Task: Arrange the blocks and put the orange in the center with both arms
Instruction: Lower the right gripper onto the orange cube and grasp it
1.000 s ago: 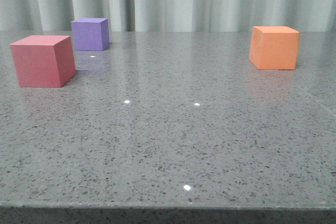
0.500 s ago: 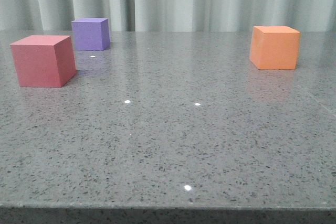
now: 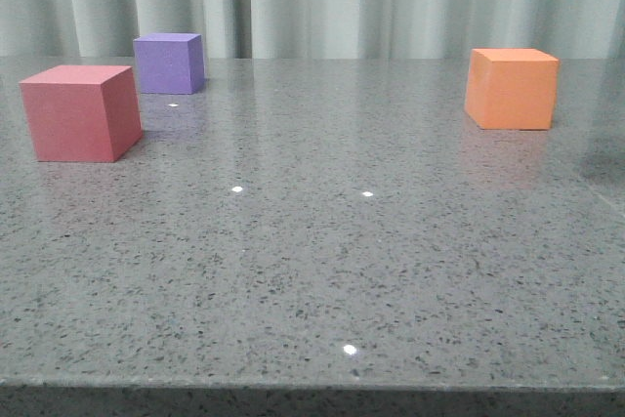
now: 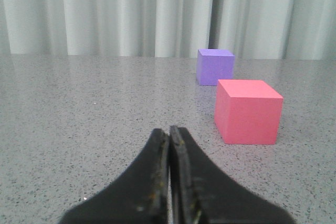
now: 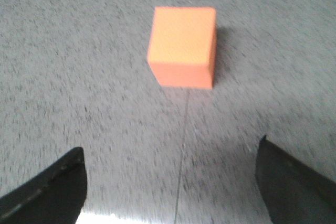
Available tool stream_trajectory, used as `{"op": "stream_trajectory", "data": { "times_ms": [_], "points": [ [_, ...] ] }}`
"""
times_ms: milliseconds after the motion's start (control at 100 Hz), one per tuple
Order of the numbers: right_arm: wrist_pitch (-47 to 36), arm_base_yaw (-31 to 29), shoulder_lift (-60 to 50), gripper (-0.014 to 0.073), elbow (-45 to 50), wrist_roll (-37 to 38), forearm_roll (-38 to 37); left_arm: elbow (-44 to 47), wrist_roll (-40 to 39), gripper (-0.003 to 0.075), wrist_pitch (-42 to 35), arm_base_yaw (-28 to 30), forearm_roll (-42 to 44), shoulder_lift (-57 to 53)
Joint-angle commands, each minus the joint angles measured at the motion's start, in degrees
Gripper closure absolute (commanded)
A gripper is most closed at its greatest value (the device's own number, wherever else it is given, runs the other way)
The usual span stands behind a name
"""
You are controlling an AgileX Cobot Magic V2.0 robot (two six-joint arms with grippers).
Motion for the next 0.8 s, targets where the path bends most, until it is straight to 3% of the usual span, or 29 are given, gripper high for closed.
{"op": "stream_trajectory", "data": {
  "times_ms": [0,380,620,710,790],
  "points": [
    [-4.7,0.7,4.4,-0.0048,-5.3,-0.2,0.2,2.4,-0.2,0.0741,-4.2,-0.1,-0.4,-2.1],
    [-4.7,0.7,23.6,-0.0048,-20.5,-0.2,-4.4,2.4,-0.2,0.0741,-4.2,-0.1,-0.4,-2.1],
    [-5.2,0.7,30.7,-0.0046,-23.7,-0.2,-4.4,2.4,-0.2,0.0741,-4.2,-0.1,-0.4,-2.1],
    [-4.3,0.7,32.1,0.0011,-23.7,-0.2,-4.4,2.4,-0.2,0.0741,-4.2,-0.1,-0.4,-2.1],
    [-3.4,0.7,32.6,0.0125,-23.7,-0.2,-4.4,2.4,-0.2,0.0741,-4.2,-0.1,-0.4,-2.1]
  ]
}}
